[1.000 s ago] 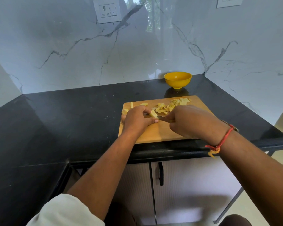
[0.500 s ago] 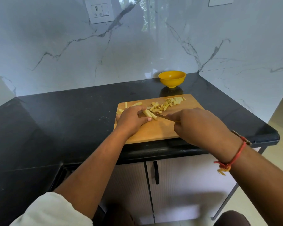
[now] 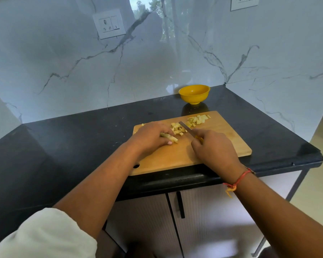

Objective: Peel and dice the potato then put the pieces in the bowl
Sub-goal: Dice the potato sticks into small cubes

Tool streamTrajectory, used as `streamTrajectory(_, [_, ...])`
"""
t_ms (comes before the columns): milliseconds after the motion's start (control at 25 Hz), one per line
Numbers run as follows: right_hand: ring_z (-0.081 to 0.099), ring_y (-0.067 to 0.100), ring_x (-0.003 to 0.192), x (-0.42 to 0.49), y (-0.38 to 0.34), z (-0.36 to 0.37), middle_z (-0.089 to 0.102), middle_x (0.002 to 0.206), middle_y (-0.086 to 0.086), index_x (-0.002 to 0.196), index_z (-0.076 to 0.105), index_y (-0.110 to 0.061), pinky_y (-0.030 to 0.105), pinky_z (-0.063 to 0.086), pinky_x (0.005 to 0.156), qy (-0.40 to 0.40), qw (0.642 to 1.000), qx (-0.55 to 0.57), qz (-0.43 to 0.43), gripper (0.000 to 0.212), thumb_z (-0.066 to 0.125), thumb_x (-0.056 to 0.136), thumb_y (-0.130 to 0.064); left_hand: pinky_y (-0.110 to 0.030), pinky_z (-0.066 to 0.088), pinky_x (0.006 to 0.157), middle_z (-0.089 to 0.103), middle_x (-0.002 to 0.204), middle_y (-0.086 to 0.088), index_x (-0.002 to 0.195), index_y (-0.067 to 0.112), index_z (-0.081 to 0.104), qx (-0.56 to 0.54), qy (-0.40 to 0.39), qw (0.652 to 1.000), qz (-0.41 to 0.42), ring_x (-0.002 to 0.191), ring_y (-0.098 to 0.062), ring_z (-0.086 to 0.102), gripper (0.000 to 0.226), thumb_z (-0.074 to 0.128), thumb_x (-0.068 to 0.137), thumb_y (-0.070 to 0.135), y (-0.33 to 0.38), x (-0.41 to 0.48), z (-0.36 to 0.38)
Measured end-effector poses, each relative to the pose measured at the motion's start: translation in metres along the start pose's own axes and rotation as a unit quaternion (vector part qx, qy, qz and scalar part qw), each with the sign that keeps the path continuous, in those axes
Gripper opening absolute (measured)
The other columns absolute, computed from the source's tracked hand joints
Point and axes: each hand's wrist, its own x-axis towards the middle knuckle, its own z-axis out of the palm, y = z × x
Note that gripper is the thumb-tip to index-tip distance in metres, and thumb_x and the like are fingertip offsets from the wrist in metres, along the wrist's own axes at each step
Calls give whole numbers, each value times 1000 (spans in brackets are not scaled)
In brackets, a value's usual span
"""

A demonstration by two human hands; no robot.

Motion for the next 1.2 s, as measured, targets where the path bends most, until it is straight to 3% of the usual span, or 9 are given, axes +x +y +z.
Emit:
streamTrajectory(200, [56,9,64,-1,2,8,53,69,-12,142,52,-40,26,42,49,23,999,-31,-6,43,46,100,-36,-33,45,95,59,125,12,118,37,67,18,17,1000,10,116,-12,52,28,67,90,44,-1,-1,2])
streamTrajectory(320, [56,10,66,-2,0,9,57,76,-10,143,50,-43,26,43,49,19,998,-61,-20,43,43,101,-39,-34,36,93,58,127,11,117,40,65,53,20,998,2,119,-14,49,25,63,92,39,-3,-3,0])
streamTrajectory(400, [54,9,65,-2,-1,10,55,77,-10,143,49,-45,25,42,48,17,997,-75,-26,42,41,101,-40,-42,34,98,56,129,12,118,44,63,82,11,997,-4,122,-15,45,27,60,92,37,-5,-4,-1])
streamTrajectory(640, [53,9,66,-2,-1,12,58,82,-8,144,47,-46,26,43,49,21,995,-89,-29,43,38,102,-42,-48,28,104,54,135,17,113,44,64,83,27,996,1,129,-15,39,21,57,94,49,-4,-5,3])
streamTrajectory(840, [57,13,73,0,-2,9,59,86,-7,143,49,-45,30,51,55,6,996,-84,-34,43,39,102,-40,-49,30,106,62,124,16,95,38,72,18,86,995,-42,125,-15,44,15,64,90,50,-3,-3,16])
streamTrajectory(1080, [55,12,75,-4,-8,3,51,85,-7,147,43,-44,30,54,64,-45,994,-90,-37,45,40,103,-36,-36,24,90,65,98,18,94,36,74,4,164,984,-66,112,-10,49,14,64,91,45,6,-4,29])
streamTrajectory(1200, [55,14,78,-4,-13,3,50,87,-4,150,38,-45,31,54,68,-57,989,-129,-38,48,40,104,-33,-37,23,87,67,97,19,94,37,75,-6,182,980,-79,111,-10,50,15,63,91,45,6,-3,34])
